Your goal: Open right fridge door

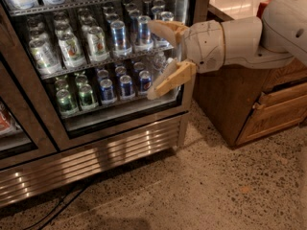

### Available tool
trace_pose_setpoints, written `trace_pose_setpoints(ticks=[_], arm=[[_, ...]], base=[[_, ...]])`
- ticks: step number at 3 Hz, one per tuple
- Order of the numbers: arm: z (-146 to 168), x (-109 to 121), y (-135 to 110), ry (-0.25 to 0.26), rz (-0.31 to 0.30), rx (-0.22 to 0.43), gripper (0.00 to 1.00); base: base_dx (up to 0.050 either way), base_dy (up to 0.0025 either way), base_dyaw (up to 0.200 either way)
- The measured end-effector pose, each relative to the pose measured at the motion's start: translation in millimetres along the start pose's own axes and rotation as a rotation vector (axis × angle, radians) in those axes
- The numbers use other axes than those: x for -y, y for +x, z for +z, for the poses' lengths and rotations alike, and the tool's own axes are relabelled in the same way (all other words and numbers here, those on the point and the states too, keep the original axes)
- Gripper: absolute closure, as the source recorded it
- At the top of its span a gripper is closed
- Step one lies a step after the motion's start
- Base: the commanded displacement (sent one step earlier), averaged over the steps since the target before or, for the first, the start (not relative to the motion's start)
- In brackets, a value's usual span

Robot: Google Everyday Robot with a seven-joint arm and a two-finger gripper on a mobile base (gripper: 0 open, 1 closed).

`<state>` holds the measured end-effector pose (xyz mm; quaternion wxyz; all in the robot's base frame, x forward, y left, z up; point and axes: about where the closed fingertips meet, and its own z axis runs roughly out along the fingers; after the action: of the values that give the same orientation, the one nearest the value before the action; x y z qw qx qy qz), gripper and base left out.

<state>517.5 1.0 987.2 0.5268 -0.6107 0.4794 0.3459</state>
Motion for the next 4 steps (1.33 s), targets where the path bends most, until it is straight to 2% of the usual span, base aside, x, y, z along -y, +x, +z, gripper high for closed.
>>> trace_pose_setpoints(ticks=[1, 2, 4], arm=[[-3, 1, 5, 0.016, 0.009, 0.011, 0.00], [7, 3, 19, 0.008, 0.029, 0.031, 0.00], [87, 19, 69, -0.041, 0.104, 0.143, 0.00]], base=[[0.000, 0.00000, 0.000], [0.000, 0.00000, 0.000], [0.000, 0.00000, 0.000]])
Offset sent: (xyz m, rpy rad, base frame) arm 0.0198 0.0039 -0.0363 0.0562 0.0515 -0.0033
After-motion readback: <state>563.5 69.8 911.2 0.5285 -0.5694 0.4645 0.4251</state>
